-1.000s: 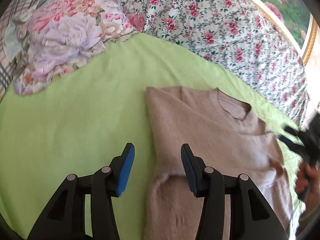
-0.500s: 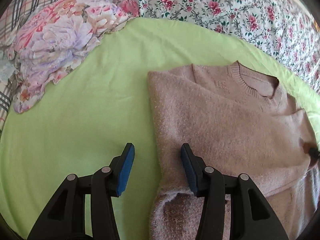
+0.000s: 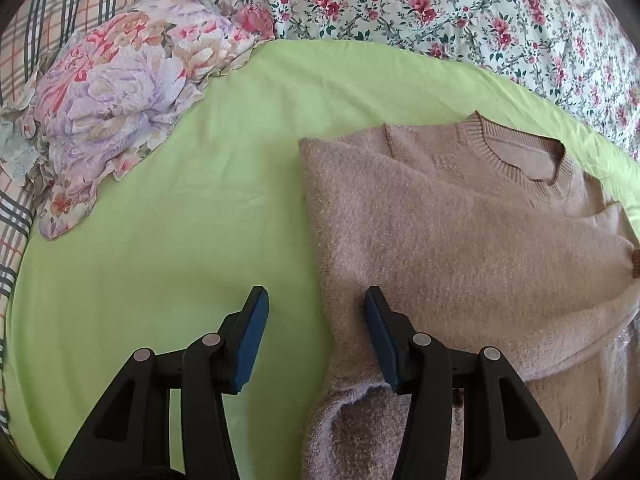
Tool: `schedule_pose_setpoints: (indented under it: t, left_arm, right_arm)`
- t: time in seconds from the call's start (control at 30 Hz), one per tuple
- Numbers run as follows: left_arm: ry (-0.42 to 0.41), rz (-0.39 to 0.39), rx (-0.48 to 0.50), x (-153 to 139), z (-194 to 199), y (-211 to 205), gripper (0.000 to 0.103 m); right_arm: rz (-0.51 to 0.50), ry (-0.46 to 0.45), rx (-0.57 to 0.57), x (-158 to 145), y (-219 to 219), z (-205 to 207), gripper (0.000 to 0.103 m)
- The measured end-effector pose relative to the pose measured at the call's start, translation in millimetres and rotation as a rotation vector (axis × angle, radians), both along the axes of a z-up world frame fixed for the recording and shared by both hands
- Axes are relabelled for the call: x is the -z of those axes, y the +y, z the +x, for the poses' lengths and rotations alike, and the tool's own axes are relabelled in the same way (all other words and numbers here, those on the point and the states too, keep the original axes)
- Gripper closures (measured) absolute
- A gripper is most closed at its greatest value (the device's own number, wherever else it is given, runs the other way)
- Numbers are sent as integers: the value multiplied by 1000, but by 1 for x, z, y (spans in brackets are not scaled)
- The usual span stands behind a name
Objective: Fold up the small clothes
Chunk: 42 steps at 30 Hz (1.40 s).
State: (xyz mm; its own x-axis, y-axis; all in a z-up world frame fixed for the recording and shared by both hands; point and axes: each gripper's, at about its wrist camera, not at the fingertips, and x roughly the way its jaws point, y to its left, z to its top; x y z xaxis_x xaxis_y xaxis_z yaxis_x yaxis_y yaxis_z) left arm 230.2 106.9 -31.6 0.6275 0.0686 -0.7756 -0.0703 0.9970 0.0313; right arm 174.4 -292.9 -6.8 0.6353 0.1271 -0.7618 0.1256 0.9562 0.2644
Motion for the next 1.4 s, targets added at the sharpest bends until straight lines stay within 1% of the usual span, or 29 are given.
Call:
schedule_pose_setpoints:
  t: [0.07,0.1,0.13,0.17,0.2,0.23,0.27,0.3,0.33,0.37,0.4,0.43,0.47,0.5,0.53,0.57,0.6,0.67,0.7,0.77,0.83,1.0,1.07,1.13,1.27,1.4]
  left_arm:
    - [-4,11,-5,1,0,-1,48]
    - [-3,11,-6,1,0,0,48]
    - [-1,9,-7,0,0,0,48]
    - [1,7,-8,-1,-2,0,48]
    - [1,7,-7,-3,-4,0,48]
    - [0,7,-7,-3,-6,0,48]
    - [1,4,-9,-4,-9,-1,49]
    - [2,3,-10,-3,-10,-3,49]
    - [6,10,-7,-2,-12,-6,49]
    - [6,24,-6,-1,-13,-8,49]
    - [5,43,-8,0,-14,-11,48]
    - [7,51,-8,0,-15,-12,48]
    - [11,45,-8,-1,-16,-11,48]
    - [15,31,-7,-1,-17,-8,48]
    - [22,16,-7,-2,-19,-6,47]
    - [31,3,-7,-3,-21,-3,46]
    - [36,-16,-3,-5,-26,-1,46]
    - [32,-36,0,-10,-36,1,46]
    - [34,-53,3,-13,-45,1,46]
    - [47,-82,21,-15,-62,-2,45]
    - [56,-95,35,-14,-80,-8,45]
    - [92,-146,72,-9,-131,-20,45]
    - [97,-163,80,-9,-147,-21,45]
    - [98,-191,92,-10,-167,-21,45]
    - [106,-259,113,-8,-199,-16,44]
    - [135,-325,141,0,-230,-8,43]
  right_arm:
    - [-59,59,-7,12,3,9,97]
    - [-62,79,7,15,3,10,97]
    - [-55,69,23,12,2,7,96]
    - [-64,53,51,6,1,3,92]
    - [-93,11,94,-6,4,-5,92]
    - [-87,-27,100,-14,6,-9,92]
    - [-60,-66,79,-20,12,-12,92]
    - [-10,-96,8,-23,24,-11,92]
    - [19,-87,-42,-19,33,-7,92]
    - [30,-50,-84,-12,42,-1,92]
    - [21,-16,-97,-5,47,3,92]
    - [-9,41,-95,8,51,7,92]
    - [-40,84,-81,17,51,9,92]
    - [-52,111,-64,26,46,6,92]
    - [-20,97,-52,26,40,1,92]
    - [18,82,-25,22,33,-7,92]
    - [36,71,-4,18,28,-15,92]
    - [45,19,18,-1,21,-37,91]
    - [55,0,23,-5,19,-47,90]
    - [95,-35,33,-16,15,-71,83]
    - [106,-50,44,-22,13,-88,80]
    - [164,-77,71,-22,8,-132,77]
    - [172,-84,75,-22,9,-146,70]
    - [180,-94,71,-23,11,-157,66]
    - [189,-110,47,-24,15,-182,62]
    - [194,-126,18,-24,18,-204,59]
